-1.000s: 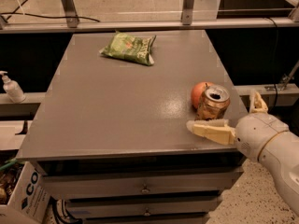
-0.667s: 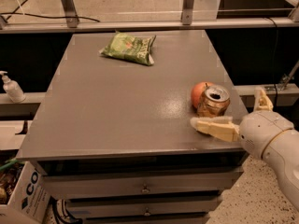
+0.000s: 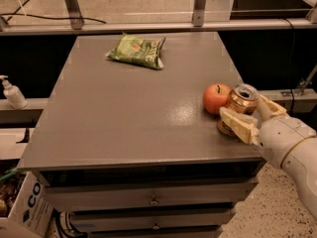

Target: Move orange can near apple

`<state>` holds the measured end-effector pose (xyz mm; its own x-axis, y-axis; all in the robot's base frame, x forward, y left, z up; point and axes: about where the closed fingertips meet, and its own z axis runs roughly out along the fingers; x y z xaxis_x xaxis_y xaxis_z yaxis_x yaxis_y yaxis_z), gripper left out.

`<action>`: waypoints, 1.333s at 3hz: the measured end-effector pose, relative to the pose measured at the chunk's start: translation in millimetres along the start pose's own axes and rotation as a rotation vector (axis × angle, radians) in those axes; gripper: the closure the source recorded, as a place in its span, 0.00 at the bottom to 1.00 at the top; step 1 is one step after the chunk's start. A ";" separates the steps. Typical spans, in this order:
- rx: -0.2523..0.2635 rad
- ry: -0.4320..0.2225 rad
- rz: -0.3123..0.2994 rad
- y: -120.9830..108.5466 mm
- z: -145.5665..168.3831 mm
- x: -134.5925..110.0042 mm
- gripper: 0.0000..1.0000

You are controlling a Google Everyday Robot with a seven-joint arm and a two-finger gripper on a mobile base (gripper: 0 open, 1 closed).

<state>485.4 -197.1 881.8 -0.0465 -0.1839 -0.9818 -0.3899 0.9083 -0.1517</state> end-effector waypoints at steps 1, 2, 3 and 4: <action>0.013 -0.010 -0.005 -6.4 -3.8 -4.0 0.65; 0.037 -0.023 -0.023 -19.2 -7.2 -10.9 0.87; 0.057 -0.030 -0.054 -34.3 0.0 -13.2 1.00; 0.065 -0.019 -0.062 -43.9 11.5 -7.2 1.00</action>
Offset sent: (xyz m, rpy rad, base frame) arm 0.0034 -0.0374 0.0239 -0.0258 -0.0649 -0.0627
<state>513.5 -231.3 894.1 -0.0067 -0.2336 -0.9723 -0.3305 0.9182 -0.2184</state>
